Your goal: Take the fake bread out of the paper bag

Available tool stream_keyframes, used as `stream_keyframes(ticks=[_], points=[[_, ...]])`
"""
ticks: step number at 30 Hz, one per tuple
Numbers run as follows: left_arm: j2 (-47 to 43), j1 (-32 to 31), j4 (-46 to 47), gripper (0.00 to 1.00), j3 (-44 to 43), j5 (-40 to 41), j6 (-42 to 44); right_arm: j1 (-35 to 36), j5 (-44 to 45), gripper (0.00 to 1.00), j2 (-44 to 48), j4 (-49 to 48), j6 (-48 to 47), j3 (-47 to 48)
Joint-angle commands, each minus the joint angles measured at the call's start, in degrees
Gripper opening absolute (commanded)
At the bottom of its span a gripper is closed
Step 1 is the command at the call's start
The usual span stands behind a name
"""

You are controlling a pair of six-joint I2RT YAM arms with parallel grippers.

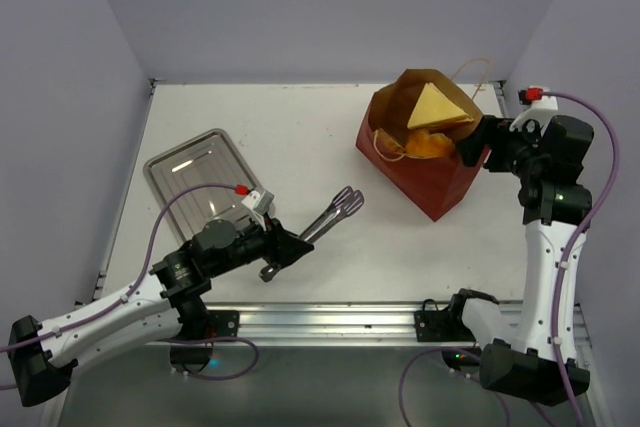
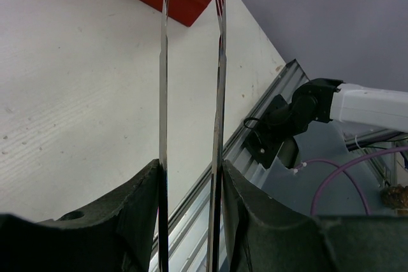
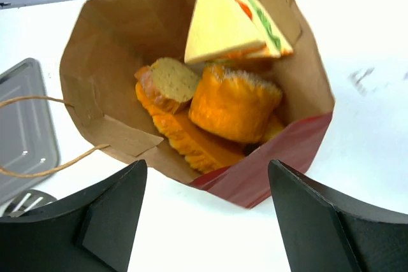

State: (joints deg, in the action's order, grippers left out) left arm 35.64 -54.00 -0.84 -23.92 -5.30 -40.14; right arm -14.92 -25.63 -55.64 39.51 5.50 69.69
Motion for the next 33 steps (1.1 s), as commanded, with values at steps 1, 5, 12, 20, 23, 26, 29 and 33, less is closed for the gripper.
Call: stream_keyframes(ticks=[1, 5, 12, 20, 23, 26, 29, 33], points=[[-0.8, 0.3, 0.9, 0.44, -1.8, 0.6, -0.6, 0.2, -0.7, 0.82, 0.1, -0.7, -9.5, 4.0], [-1.4, 0.3, -1.1, 0.44, -1.7, 0.6, -0.6, 0.2, 4.4, 0.81, -3.7, -4.9, -10.6, 5.7], [-2.8, 0.3, -2.0, 0.44, -1.4, 0.7, -0.6, 0.2, 12.0, 0.72, -13.0, -10.1, -6.7, 7.5], [-2.4, 0.3, -2.1, 0.44, -1.1, 0.8, 0.0, 0.2, 14.0, 0.65, -19.4, -15.2, -7.3, 8.4], [-2.2, 0.3, -2.0, 0.44, -1.1, 0.8, 0.1, 0.2, 14.1, 0.63, -21.1, -14.9, -9.1, 8.8], [-2.1, 0.3, -1.8, 0.44, -1.2, 0.7, 0.2, 0.2, 13.4, 0.58, -22.4, -13.8, -10.7, 9.0], [-1.9, 0.3, -1.6, 0.44, -1.4, 0.6, 0.2, 0.2, 13.6, 0.56, -22.6, -14.0, -11.9, 8.2], [-1.7, 0.3, -1.8, 0.44, -1.6, 0.6, 0.3, 0.2, 12.8, 0.53, -23.7, -12.4, -14.8, 8.6]])
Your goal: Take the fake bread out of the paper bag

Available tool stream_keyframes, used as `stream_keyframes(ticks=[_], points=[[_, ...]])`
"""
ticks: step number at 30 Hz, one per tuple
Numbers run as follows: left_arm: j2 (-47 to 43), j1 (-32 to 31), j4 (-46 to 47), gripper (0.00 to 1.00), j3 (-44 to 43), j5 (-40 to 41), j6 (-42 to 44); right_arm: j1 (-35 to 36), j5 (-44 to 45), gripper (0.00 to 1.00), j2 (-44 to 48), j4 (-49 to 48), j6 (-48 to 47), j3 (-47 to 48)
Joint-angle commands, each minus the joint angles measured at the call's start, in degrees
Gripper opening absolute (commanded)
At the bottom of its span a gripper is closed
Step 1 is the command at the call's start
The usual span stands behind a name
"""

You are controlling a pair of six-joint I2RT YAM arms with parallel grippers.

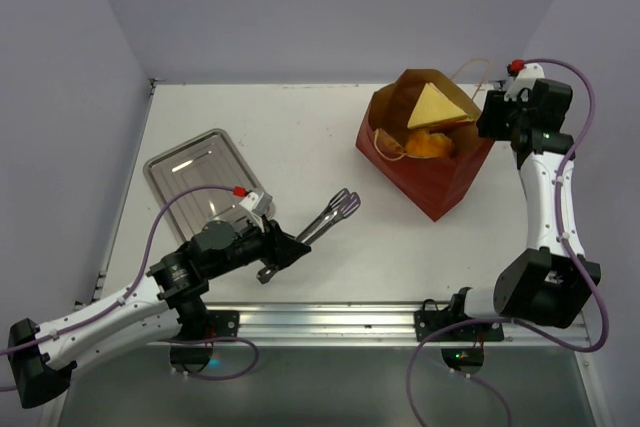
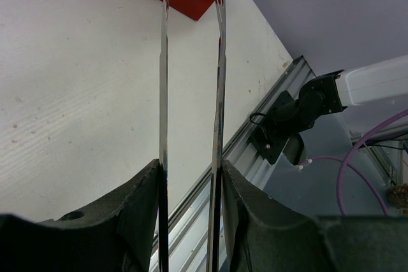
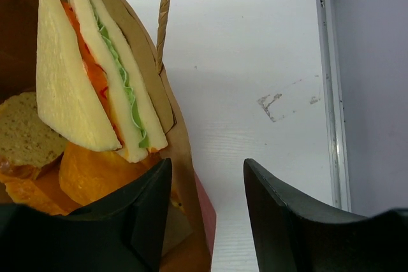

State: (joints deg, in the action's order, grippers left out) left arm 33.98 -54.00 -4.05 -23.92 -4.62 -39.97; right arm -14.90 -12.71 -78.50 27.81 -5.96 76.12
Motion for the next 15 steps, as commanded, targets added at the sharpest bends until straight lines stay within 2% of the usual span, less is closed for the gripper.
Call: stream_keyframes(ticks=[1, 7, 12, 15], points=[[-0.1, 0.3, 1.4, 0.44, -1.7, -0.2, 0.2, 0.2, -0.3, 0.52, -1.3, -0.1, -3.8, 2.7], [0.2, 0.3, 1.7, 0.44, -2.1, -0.8, 0.2, 0.2, -2.6, 0.45, -4.8, 3.1, -5.8, 5.0], [-0.8, 0.3, 1.0, 0.44, -3.0, -1.4, 0.3, 0.1, -5.3, 0.33, -5.8, 5.0, -6.7, 5.5], [-1.6, 0.3, -0.4, 0.44, -4.2, -1.4, 0.5, 0.2, -8.2, 0.17, -3.9, 4.6, -6.5, 5.1]])
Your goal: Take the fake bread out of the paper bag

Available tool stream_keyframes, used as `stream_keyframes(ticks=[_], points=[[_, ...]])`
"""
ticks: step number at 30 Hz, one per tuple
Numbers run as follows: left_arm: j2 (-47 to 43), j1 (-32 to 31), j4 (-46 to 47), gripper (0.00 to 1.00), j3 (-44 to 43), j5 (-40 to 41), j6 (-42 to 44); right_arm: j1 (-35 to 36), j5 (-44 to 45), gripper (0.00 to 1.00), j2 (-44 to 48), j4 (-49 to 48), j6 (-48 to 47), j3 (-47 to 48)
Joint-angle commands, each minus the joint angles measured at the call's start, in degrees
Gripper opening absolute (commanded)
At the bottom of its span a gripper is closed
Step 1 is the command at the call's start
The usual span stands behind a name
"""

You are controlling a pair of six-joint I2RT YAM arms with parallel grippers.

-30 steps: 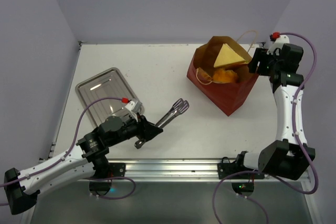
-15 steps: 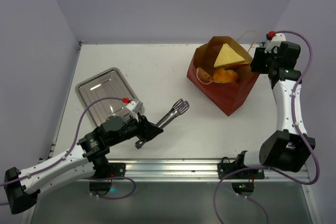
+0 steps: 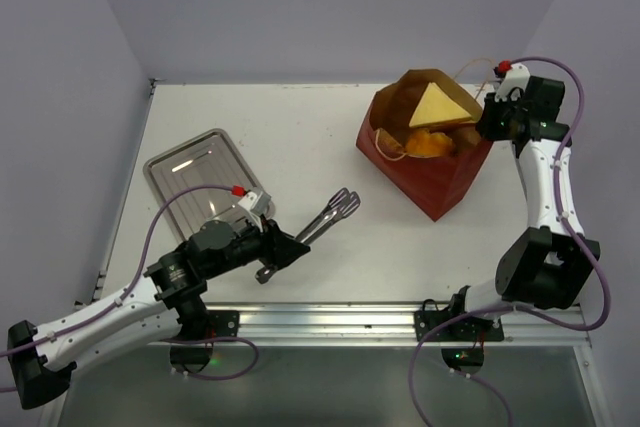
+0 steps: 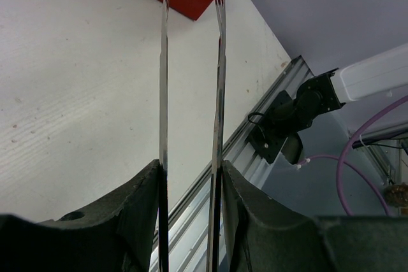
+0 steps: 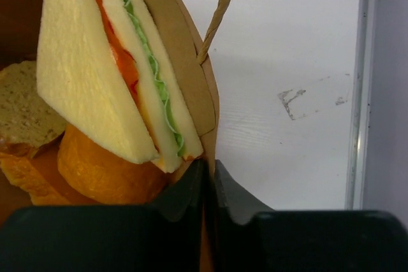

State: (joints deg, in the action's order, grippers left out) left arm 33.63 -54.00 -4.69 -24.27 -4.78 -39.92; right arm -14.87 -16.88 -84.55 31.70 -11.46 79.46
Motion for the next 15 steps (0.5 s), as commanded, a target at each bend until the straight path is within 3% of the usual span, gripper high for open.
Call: stream_keyframes(ticks=[1, 4, 10, 15], points=[[-1.5, 0.3, -0.1, 0.44, -4.3, -1.2, 0.5, 0.1, -4.8, 0.09, 2.9, 0.2, -0.4, 1.6], [-2.2, 0.3, -2.4, 0.43, -6.4, -0.3, 0.9, 0.2, -7.9, 0.00, 6.3, -1.2, 1.3, 1.8], [-4.0, 0.3, -9.5, 0.43, -13.1, 2.6, 1.2, 1.8, -11.1, 0.00, 13.0, -4.4, 2.8, 1.9], [-6.3, 0.3, -14.1, 0.43, -17.3, 4.2, 1.1, 11.4, -6.0, 0.00, 18.0, -5.1, -2.5, -6.5]])
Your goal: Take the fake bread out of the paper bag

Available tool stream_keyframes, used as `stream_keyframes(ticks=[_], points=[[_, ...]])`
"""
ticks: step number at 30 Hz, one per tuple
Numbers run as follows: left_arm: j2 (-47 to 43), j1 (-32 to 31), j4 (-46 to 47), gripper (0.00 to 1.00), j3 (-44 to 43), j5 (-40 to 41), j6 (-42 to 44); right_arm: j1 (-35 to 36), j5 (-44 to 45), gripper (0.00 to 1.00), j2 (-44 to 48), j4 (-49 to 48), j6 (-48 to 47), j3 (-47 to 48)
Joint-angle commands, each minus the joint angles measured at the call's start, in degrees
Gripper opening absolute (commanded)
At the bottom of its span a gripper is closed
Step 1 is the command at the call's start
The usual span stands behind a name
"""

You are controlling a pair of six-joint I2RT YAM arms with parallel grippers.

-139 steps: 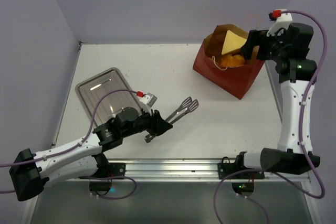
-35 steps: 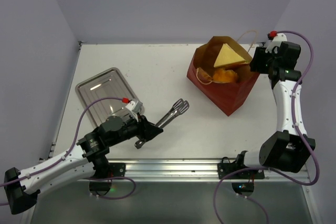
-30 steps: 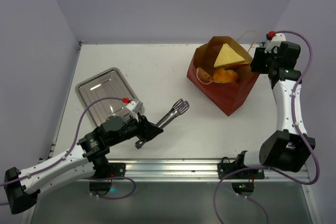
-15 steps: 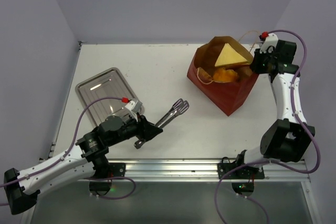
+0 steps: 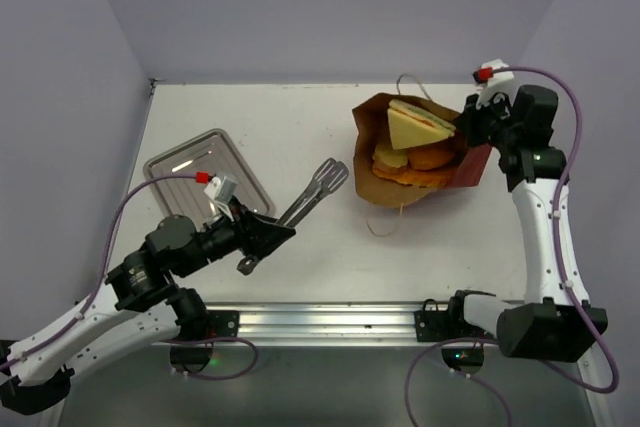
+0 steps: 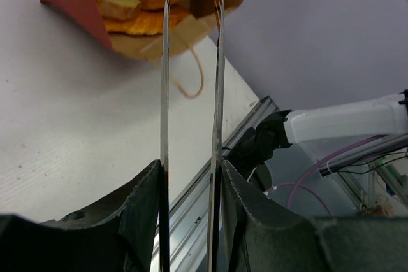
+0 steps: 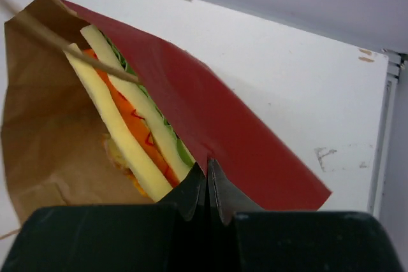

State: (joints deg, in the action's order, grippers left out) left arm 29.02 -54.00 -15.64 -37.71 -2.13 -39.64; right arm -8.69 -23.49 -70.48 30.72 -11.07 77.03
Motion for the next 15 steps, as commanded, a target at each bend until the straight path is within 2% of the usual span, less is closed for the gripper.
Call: stream_keyframes(ticks=[1, 4, 8, 11, 15], points=[[-2.0, 0.3, -3.7, 0.43, -4.6, 1.7, 0.6, 6.8, 1.6, 0.00, 4.7, -5.1, -3.9, -5.9], [-2.6, 0.3, -6.2, 0.43, -5.2, 1.8, 0.3, 11.1, 4.0, 0.00, 6.1, -6.5, -3.9, -11.1], [-1.2, 0.3, -7.0, 0.40, -3.6, -0.6, -0.9, 11.5, 4.3, 0.00, 6.1, -7.9, -2.1, -13.8], [0.1, 0.3, -6.8, 0.38, -2.1, -3.1, -1.8, 11.8, 4.8, 0.00, 4.0, -7.8, 1.2, -10.3], [-1.0, 0.3, -6.9, 0.38, -0.5, -2.7, -2.0, 11.9, 5.2, 0.00, 0.7, -5.5, 5.8, -4.5]])
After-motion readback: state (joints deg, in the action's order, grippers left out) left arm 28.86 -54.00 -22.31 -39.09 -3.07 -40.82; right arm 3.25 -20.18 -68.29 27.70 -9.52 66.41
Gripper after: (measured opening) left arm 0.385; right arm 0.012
